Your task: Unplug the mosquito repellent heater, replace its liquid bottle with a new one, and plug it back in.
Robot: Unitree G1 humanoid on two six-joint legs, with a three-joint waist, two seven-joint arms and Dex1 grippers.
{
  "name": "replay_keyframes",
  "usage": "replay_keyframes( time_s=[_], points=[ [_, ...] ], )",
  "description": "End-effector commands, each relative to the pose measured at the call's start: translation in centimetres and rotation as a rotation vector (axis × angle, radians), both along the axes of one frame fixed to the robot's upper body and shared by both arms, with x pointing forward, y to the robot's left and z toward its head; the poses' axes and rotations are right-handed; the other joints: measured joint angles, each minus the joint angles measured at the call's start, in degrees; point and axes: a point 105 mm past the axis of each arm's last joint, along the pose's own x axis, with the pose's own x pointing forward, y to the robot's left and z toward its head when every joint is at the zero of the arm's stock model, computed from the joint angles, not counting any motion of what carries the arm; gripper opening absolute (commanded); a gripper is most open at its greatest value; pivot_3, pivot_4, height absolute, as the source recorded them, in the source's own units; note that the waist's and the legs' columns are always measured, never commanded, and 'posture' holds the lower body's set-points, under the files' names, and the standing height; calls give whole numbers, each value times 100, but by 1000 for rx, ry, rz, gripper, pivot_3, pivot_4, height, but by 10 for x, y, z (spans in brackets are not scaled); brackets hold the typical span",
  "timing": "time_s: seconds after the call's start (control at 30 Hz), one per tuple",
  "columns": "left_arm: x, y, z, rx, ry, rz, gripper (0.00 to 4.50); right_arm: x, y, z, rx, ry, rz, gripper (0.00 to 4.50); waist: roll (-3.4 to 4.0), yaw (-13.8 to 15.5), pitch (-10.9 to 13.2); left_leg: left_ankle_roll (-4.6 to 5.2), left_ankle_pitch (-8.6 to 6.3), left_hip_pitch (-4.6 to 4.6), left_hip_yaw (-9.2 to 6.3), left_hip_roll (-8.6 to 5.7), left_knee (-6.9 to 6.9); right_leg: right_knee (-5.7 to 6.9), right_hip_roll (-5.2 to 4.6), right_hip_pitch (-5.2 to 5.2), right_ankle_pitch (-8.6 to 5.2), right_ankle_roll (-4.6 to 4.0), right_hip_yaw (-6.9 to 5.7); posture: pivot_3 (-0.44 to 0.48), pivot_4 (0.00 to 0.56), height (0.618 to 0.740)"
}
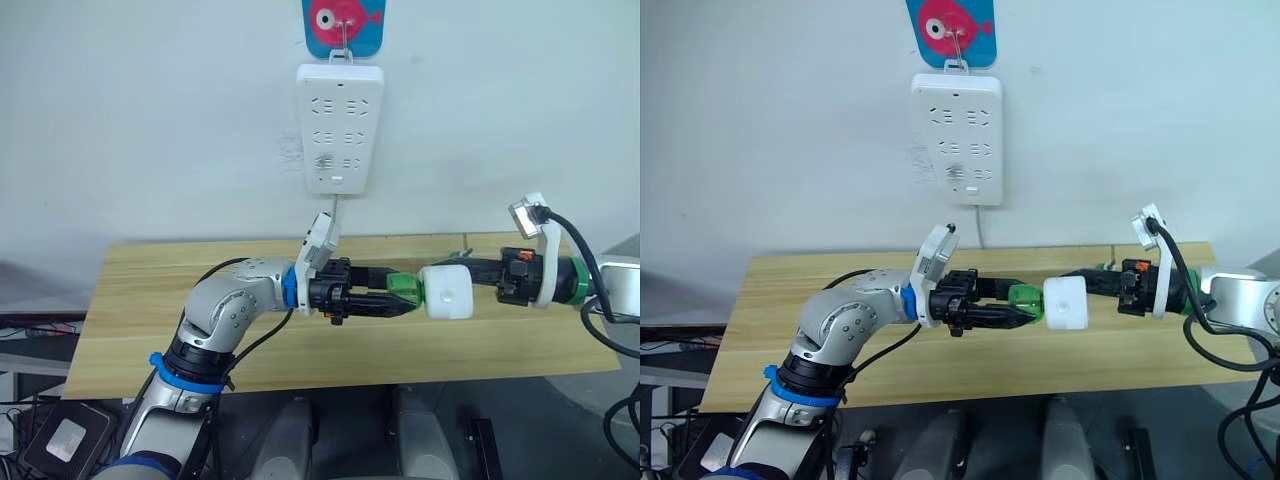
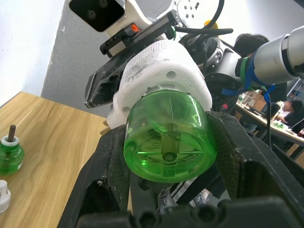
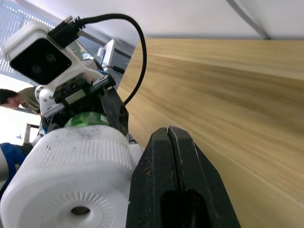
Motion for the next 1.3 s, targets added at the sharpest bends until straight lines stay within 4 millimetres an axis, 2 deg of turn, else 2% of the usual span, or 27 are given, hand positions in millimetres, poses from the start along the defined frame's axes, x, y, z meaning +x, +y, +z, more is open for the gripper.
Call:
replay_keyframes(
  time_s=[0.03,0.1,0.2,0.3,0.37,0.5,0.67,0.77,0.9,1.2,1.3],
  points=[
    [15,4,14,-39,-104,97,2257,-24,19,-4,18,37,150,17,0,-2,0,0,0,1,0,0,0,0,0,1,0,0,0,5,298,740],
    [15,4,11,-22,-158,97,2257,-11,16,1,41,6,83,17,0,-3,0,0,0,1,2,1,1,1,0,1,0,0,1,5,299,740],
    [14,8,-1,21,-296,104,2257,7,9,23,150,-11,3,17,0,-20,0,0,0,7,10,3,1,4,0,2,2,-4,4,1,298,740],
    [24,18,-11,53,-563,160,2257,18,-3,44,277,26,-73,567,1,-16,0,0,0,7,11,9,-1,1,-1,1,3,-6,4,0,300,740],
    [30,22,-13,56,-693,182,2257,16,-5,46,275,41,-73,1275,1,-6,0,0,0,5,10,9,-2,-4,-3,1,4,-6,-1,0,300,740],
    [39,28,-17,67,-906,187,2257,9,-12,34,222,102,-71,2653,0,51,0,0,0,-5,0,10,-1,-8,-6,0,4,-6,-6,0,300,740],
    [46,23,2,-13,-1114,223,2257,-1,-12,12,198,194,-48,4458,0,109,0,2,-1,-13,-2,8,11,-6,-8,0,6,-2,-10,0,300,740],
    [44,20,9,-54,-1207,210,2257,-7,-6,8,196,212,-3,4458,1,103,-1,3,-1,-11,2,8,14,-3,-8,0,8,1,-6,10,290,740],
    [36,18,8,-75,-1276,148,2257,-7,-2,8,207,216,16,4458,2,77,-2,3,-1,-7,5,7,13,-1,-3,0,9,1,-6,20,285,740],
    [30,12,2,-86,-1276,126,2257,-16,11,11,228,224,125,4458,2,96,-3,3,-1,-9,0,5,15,-3,-4,0,10,2,-8,24,278,740],
    [29,8,2,-97,-1271,122,2257,-13,17,7,221,218,107,4458,1,95,-3,3,-1,-9,0,4,16,-2,-4,0,10,2,-8,15,277,740]
  ],
)
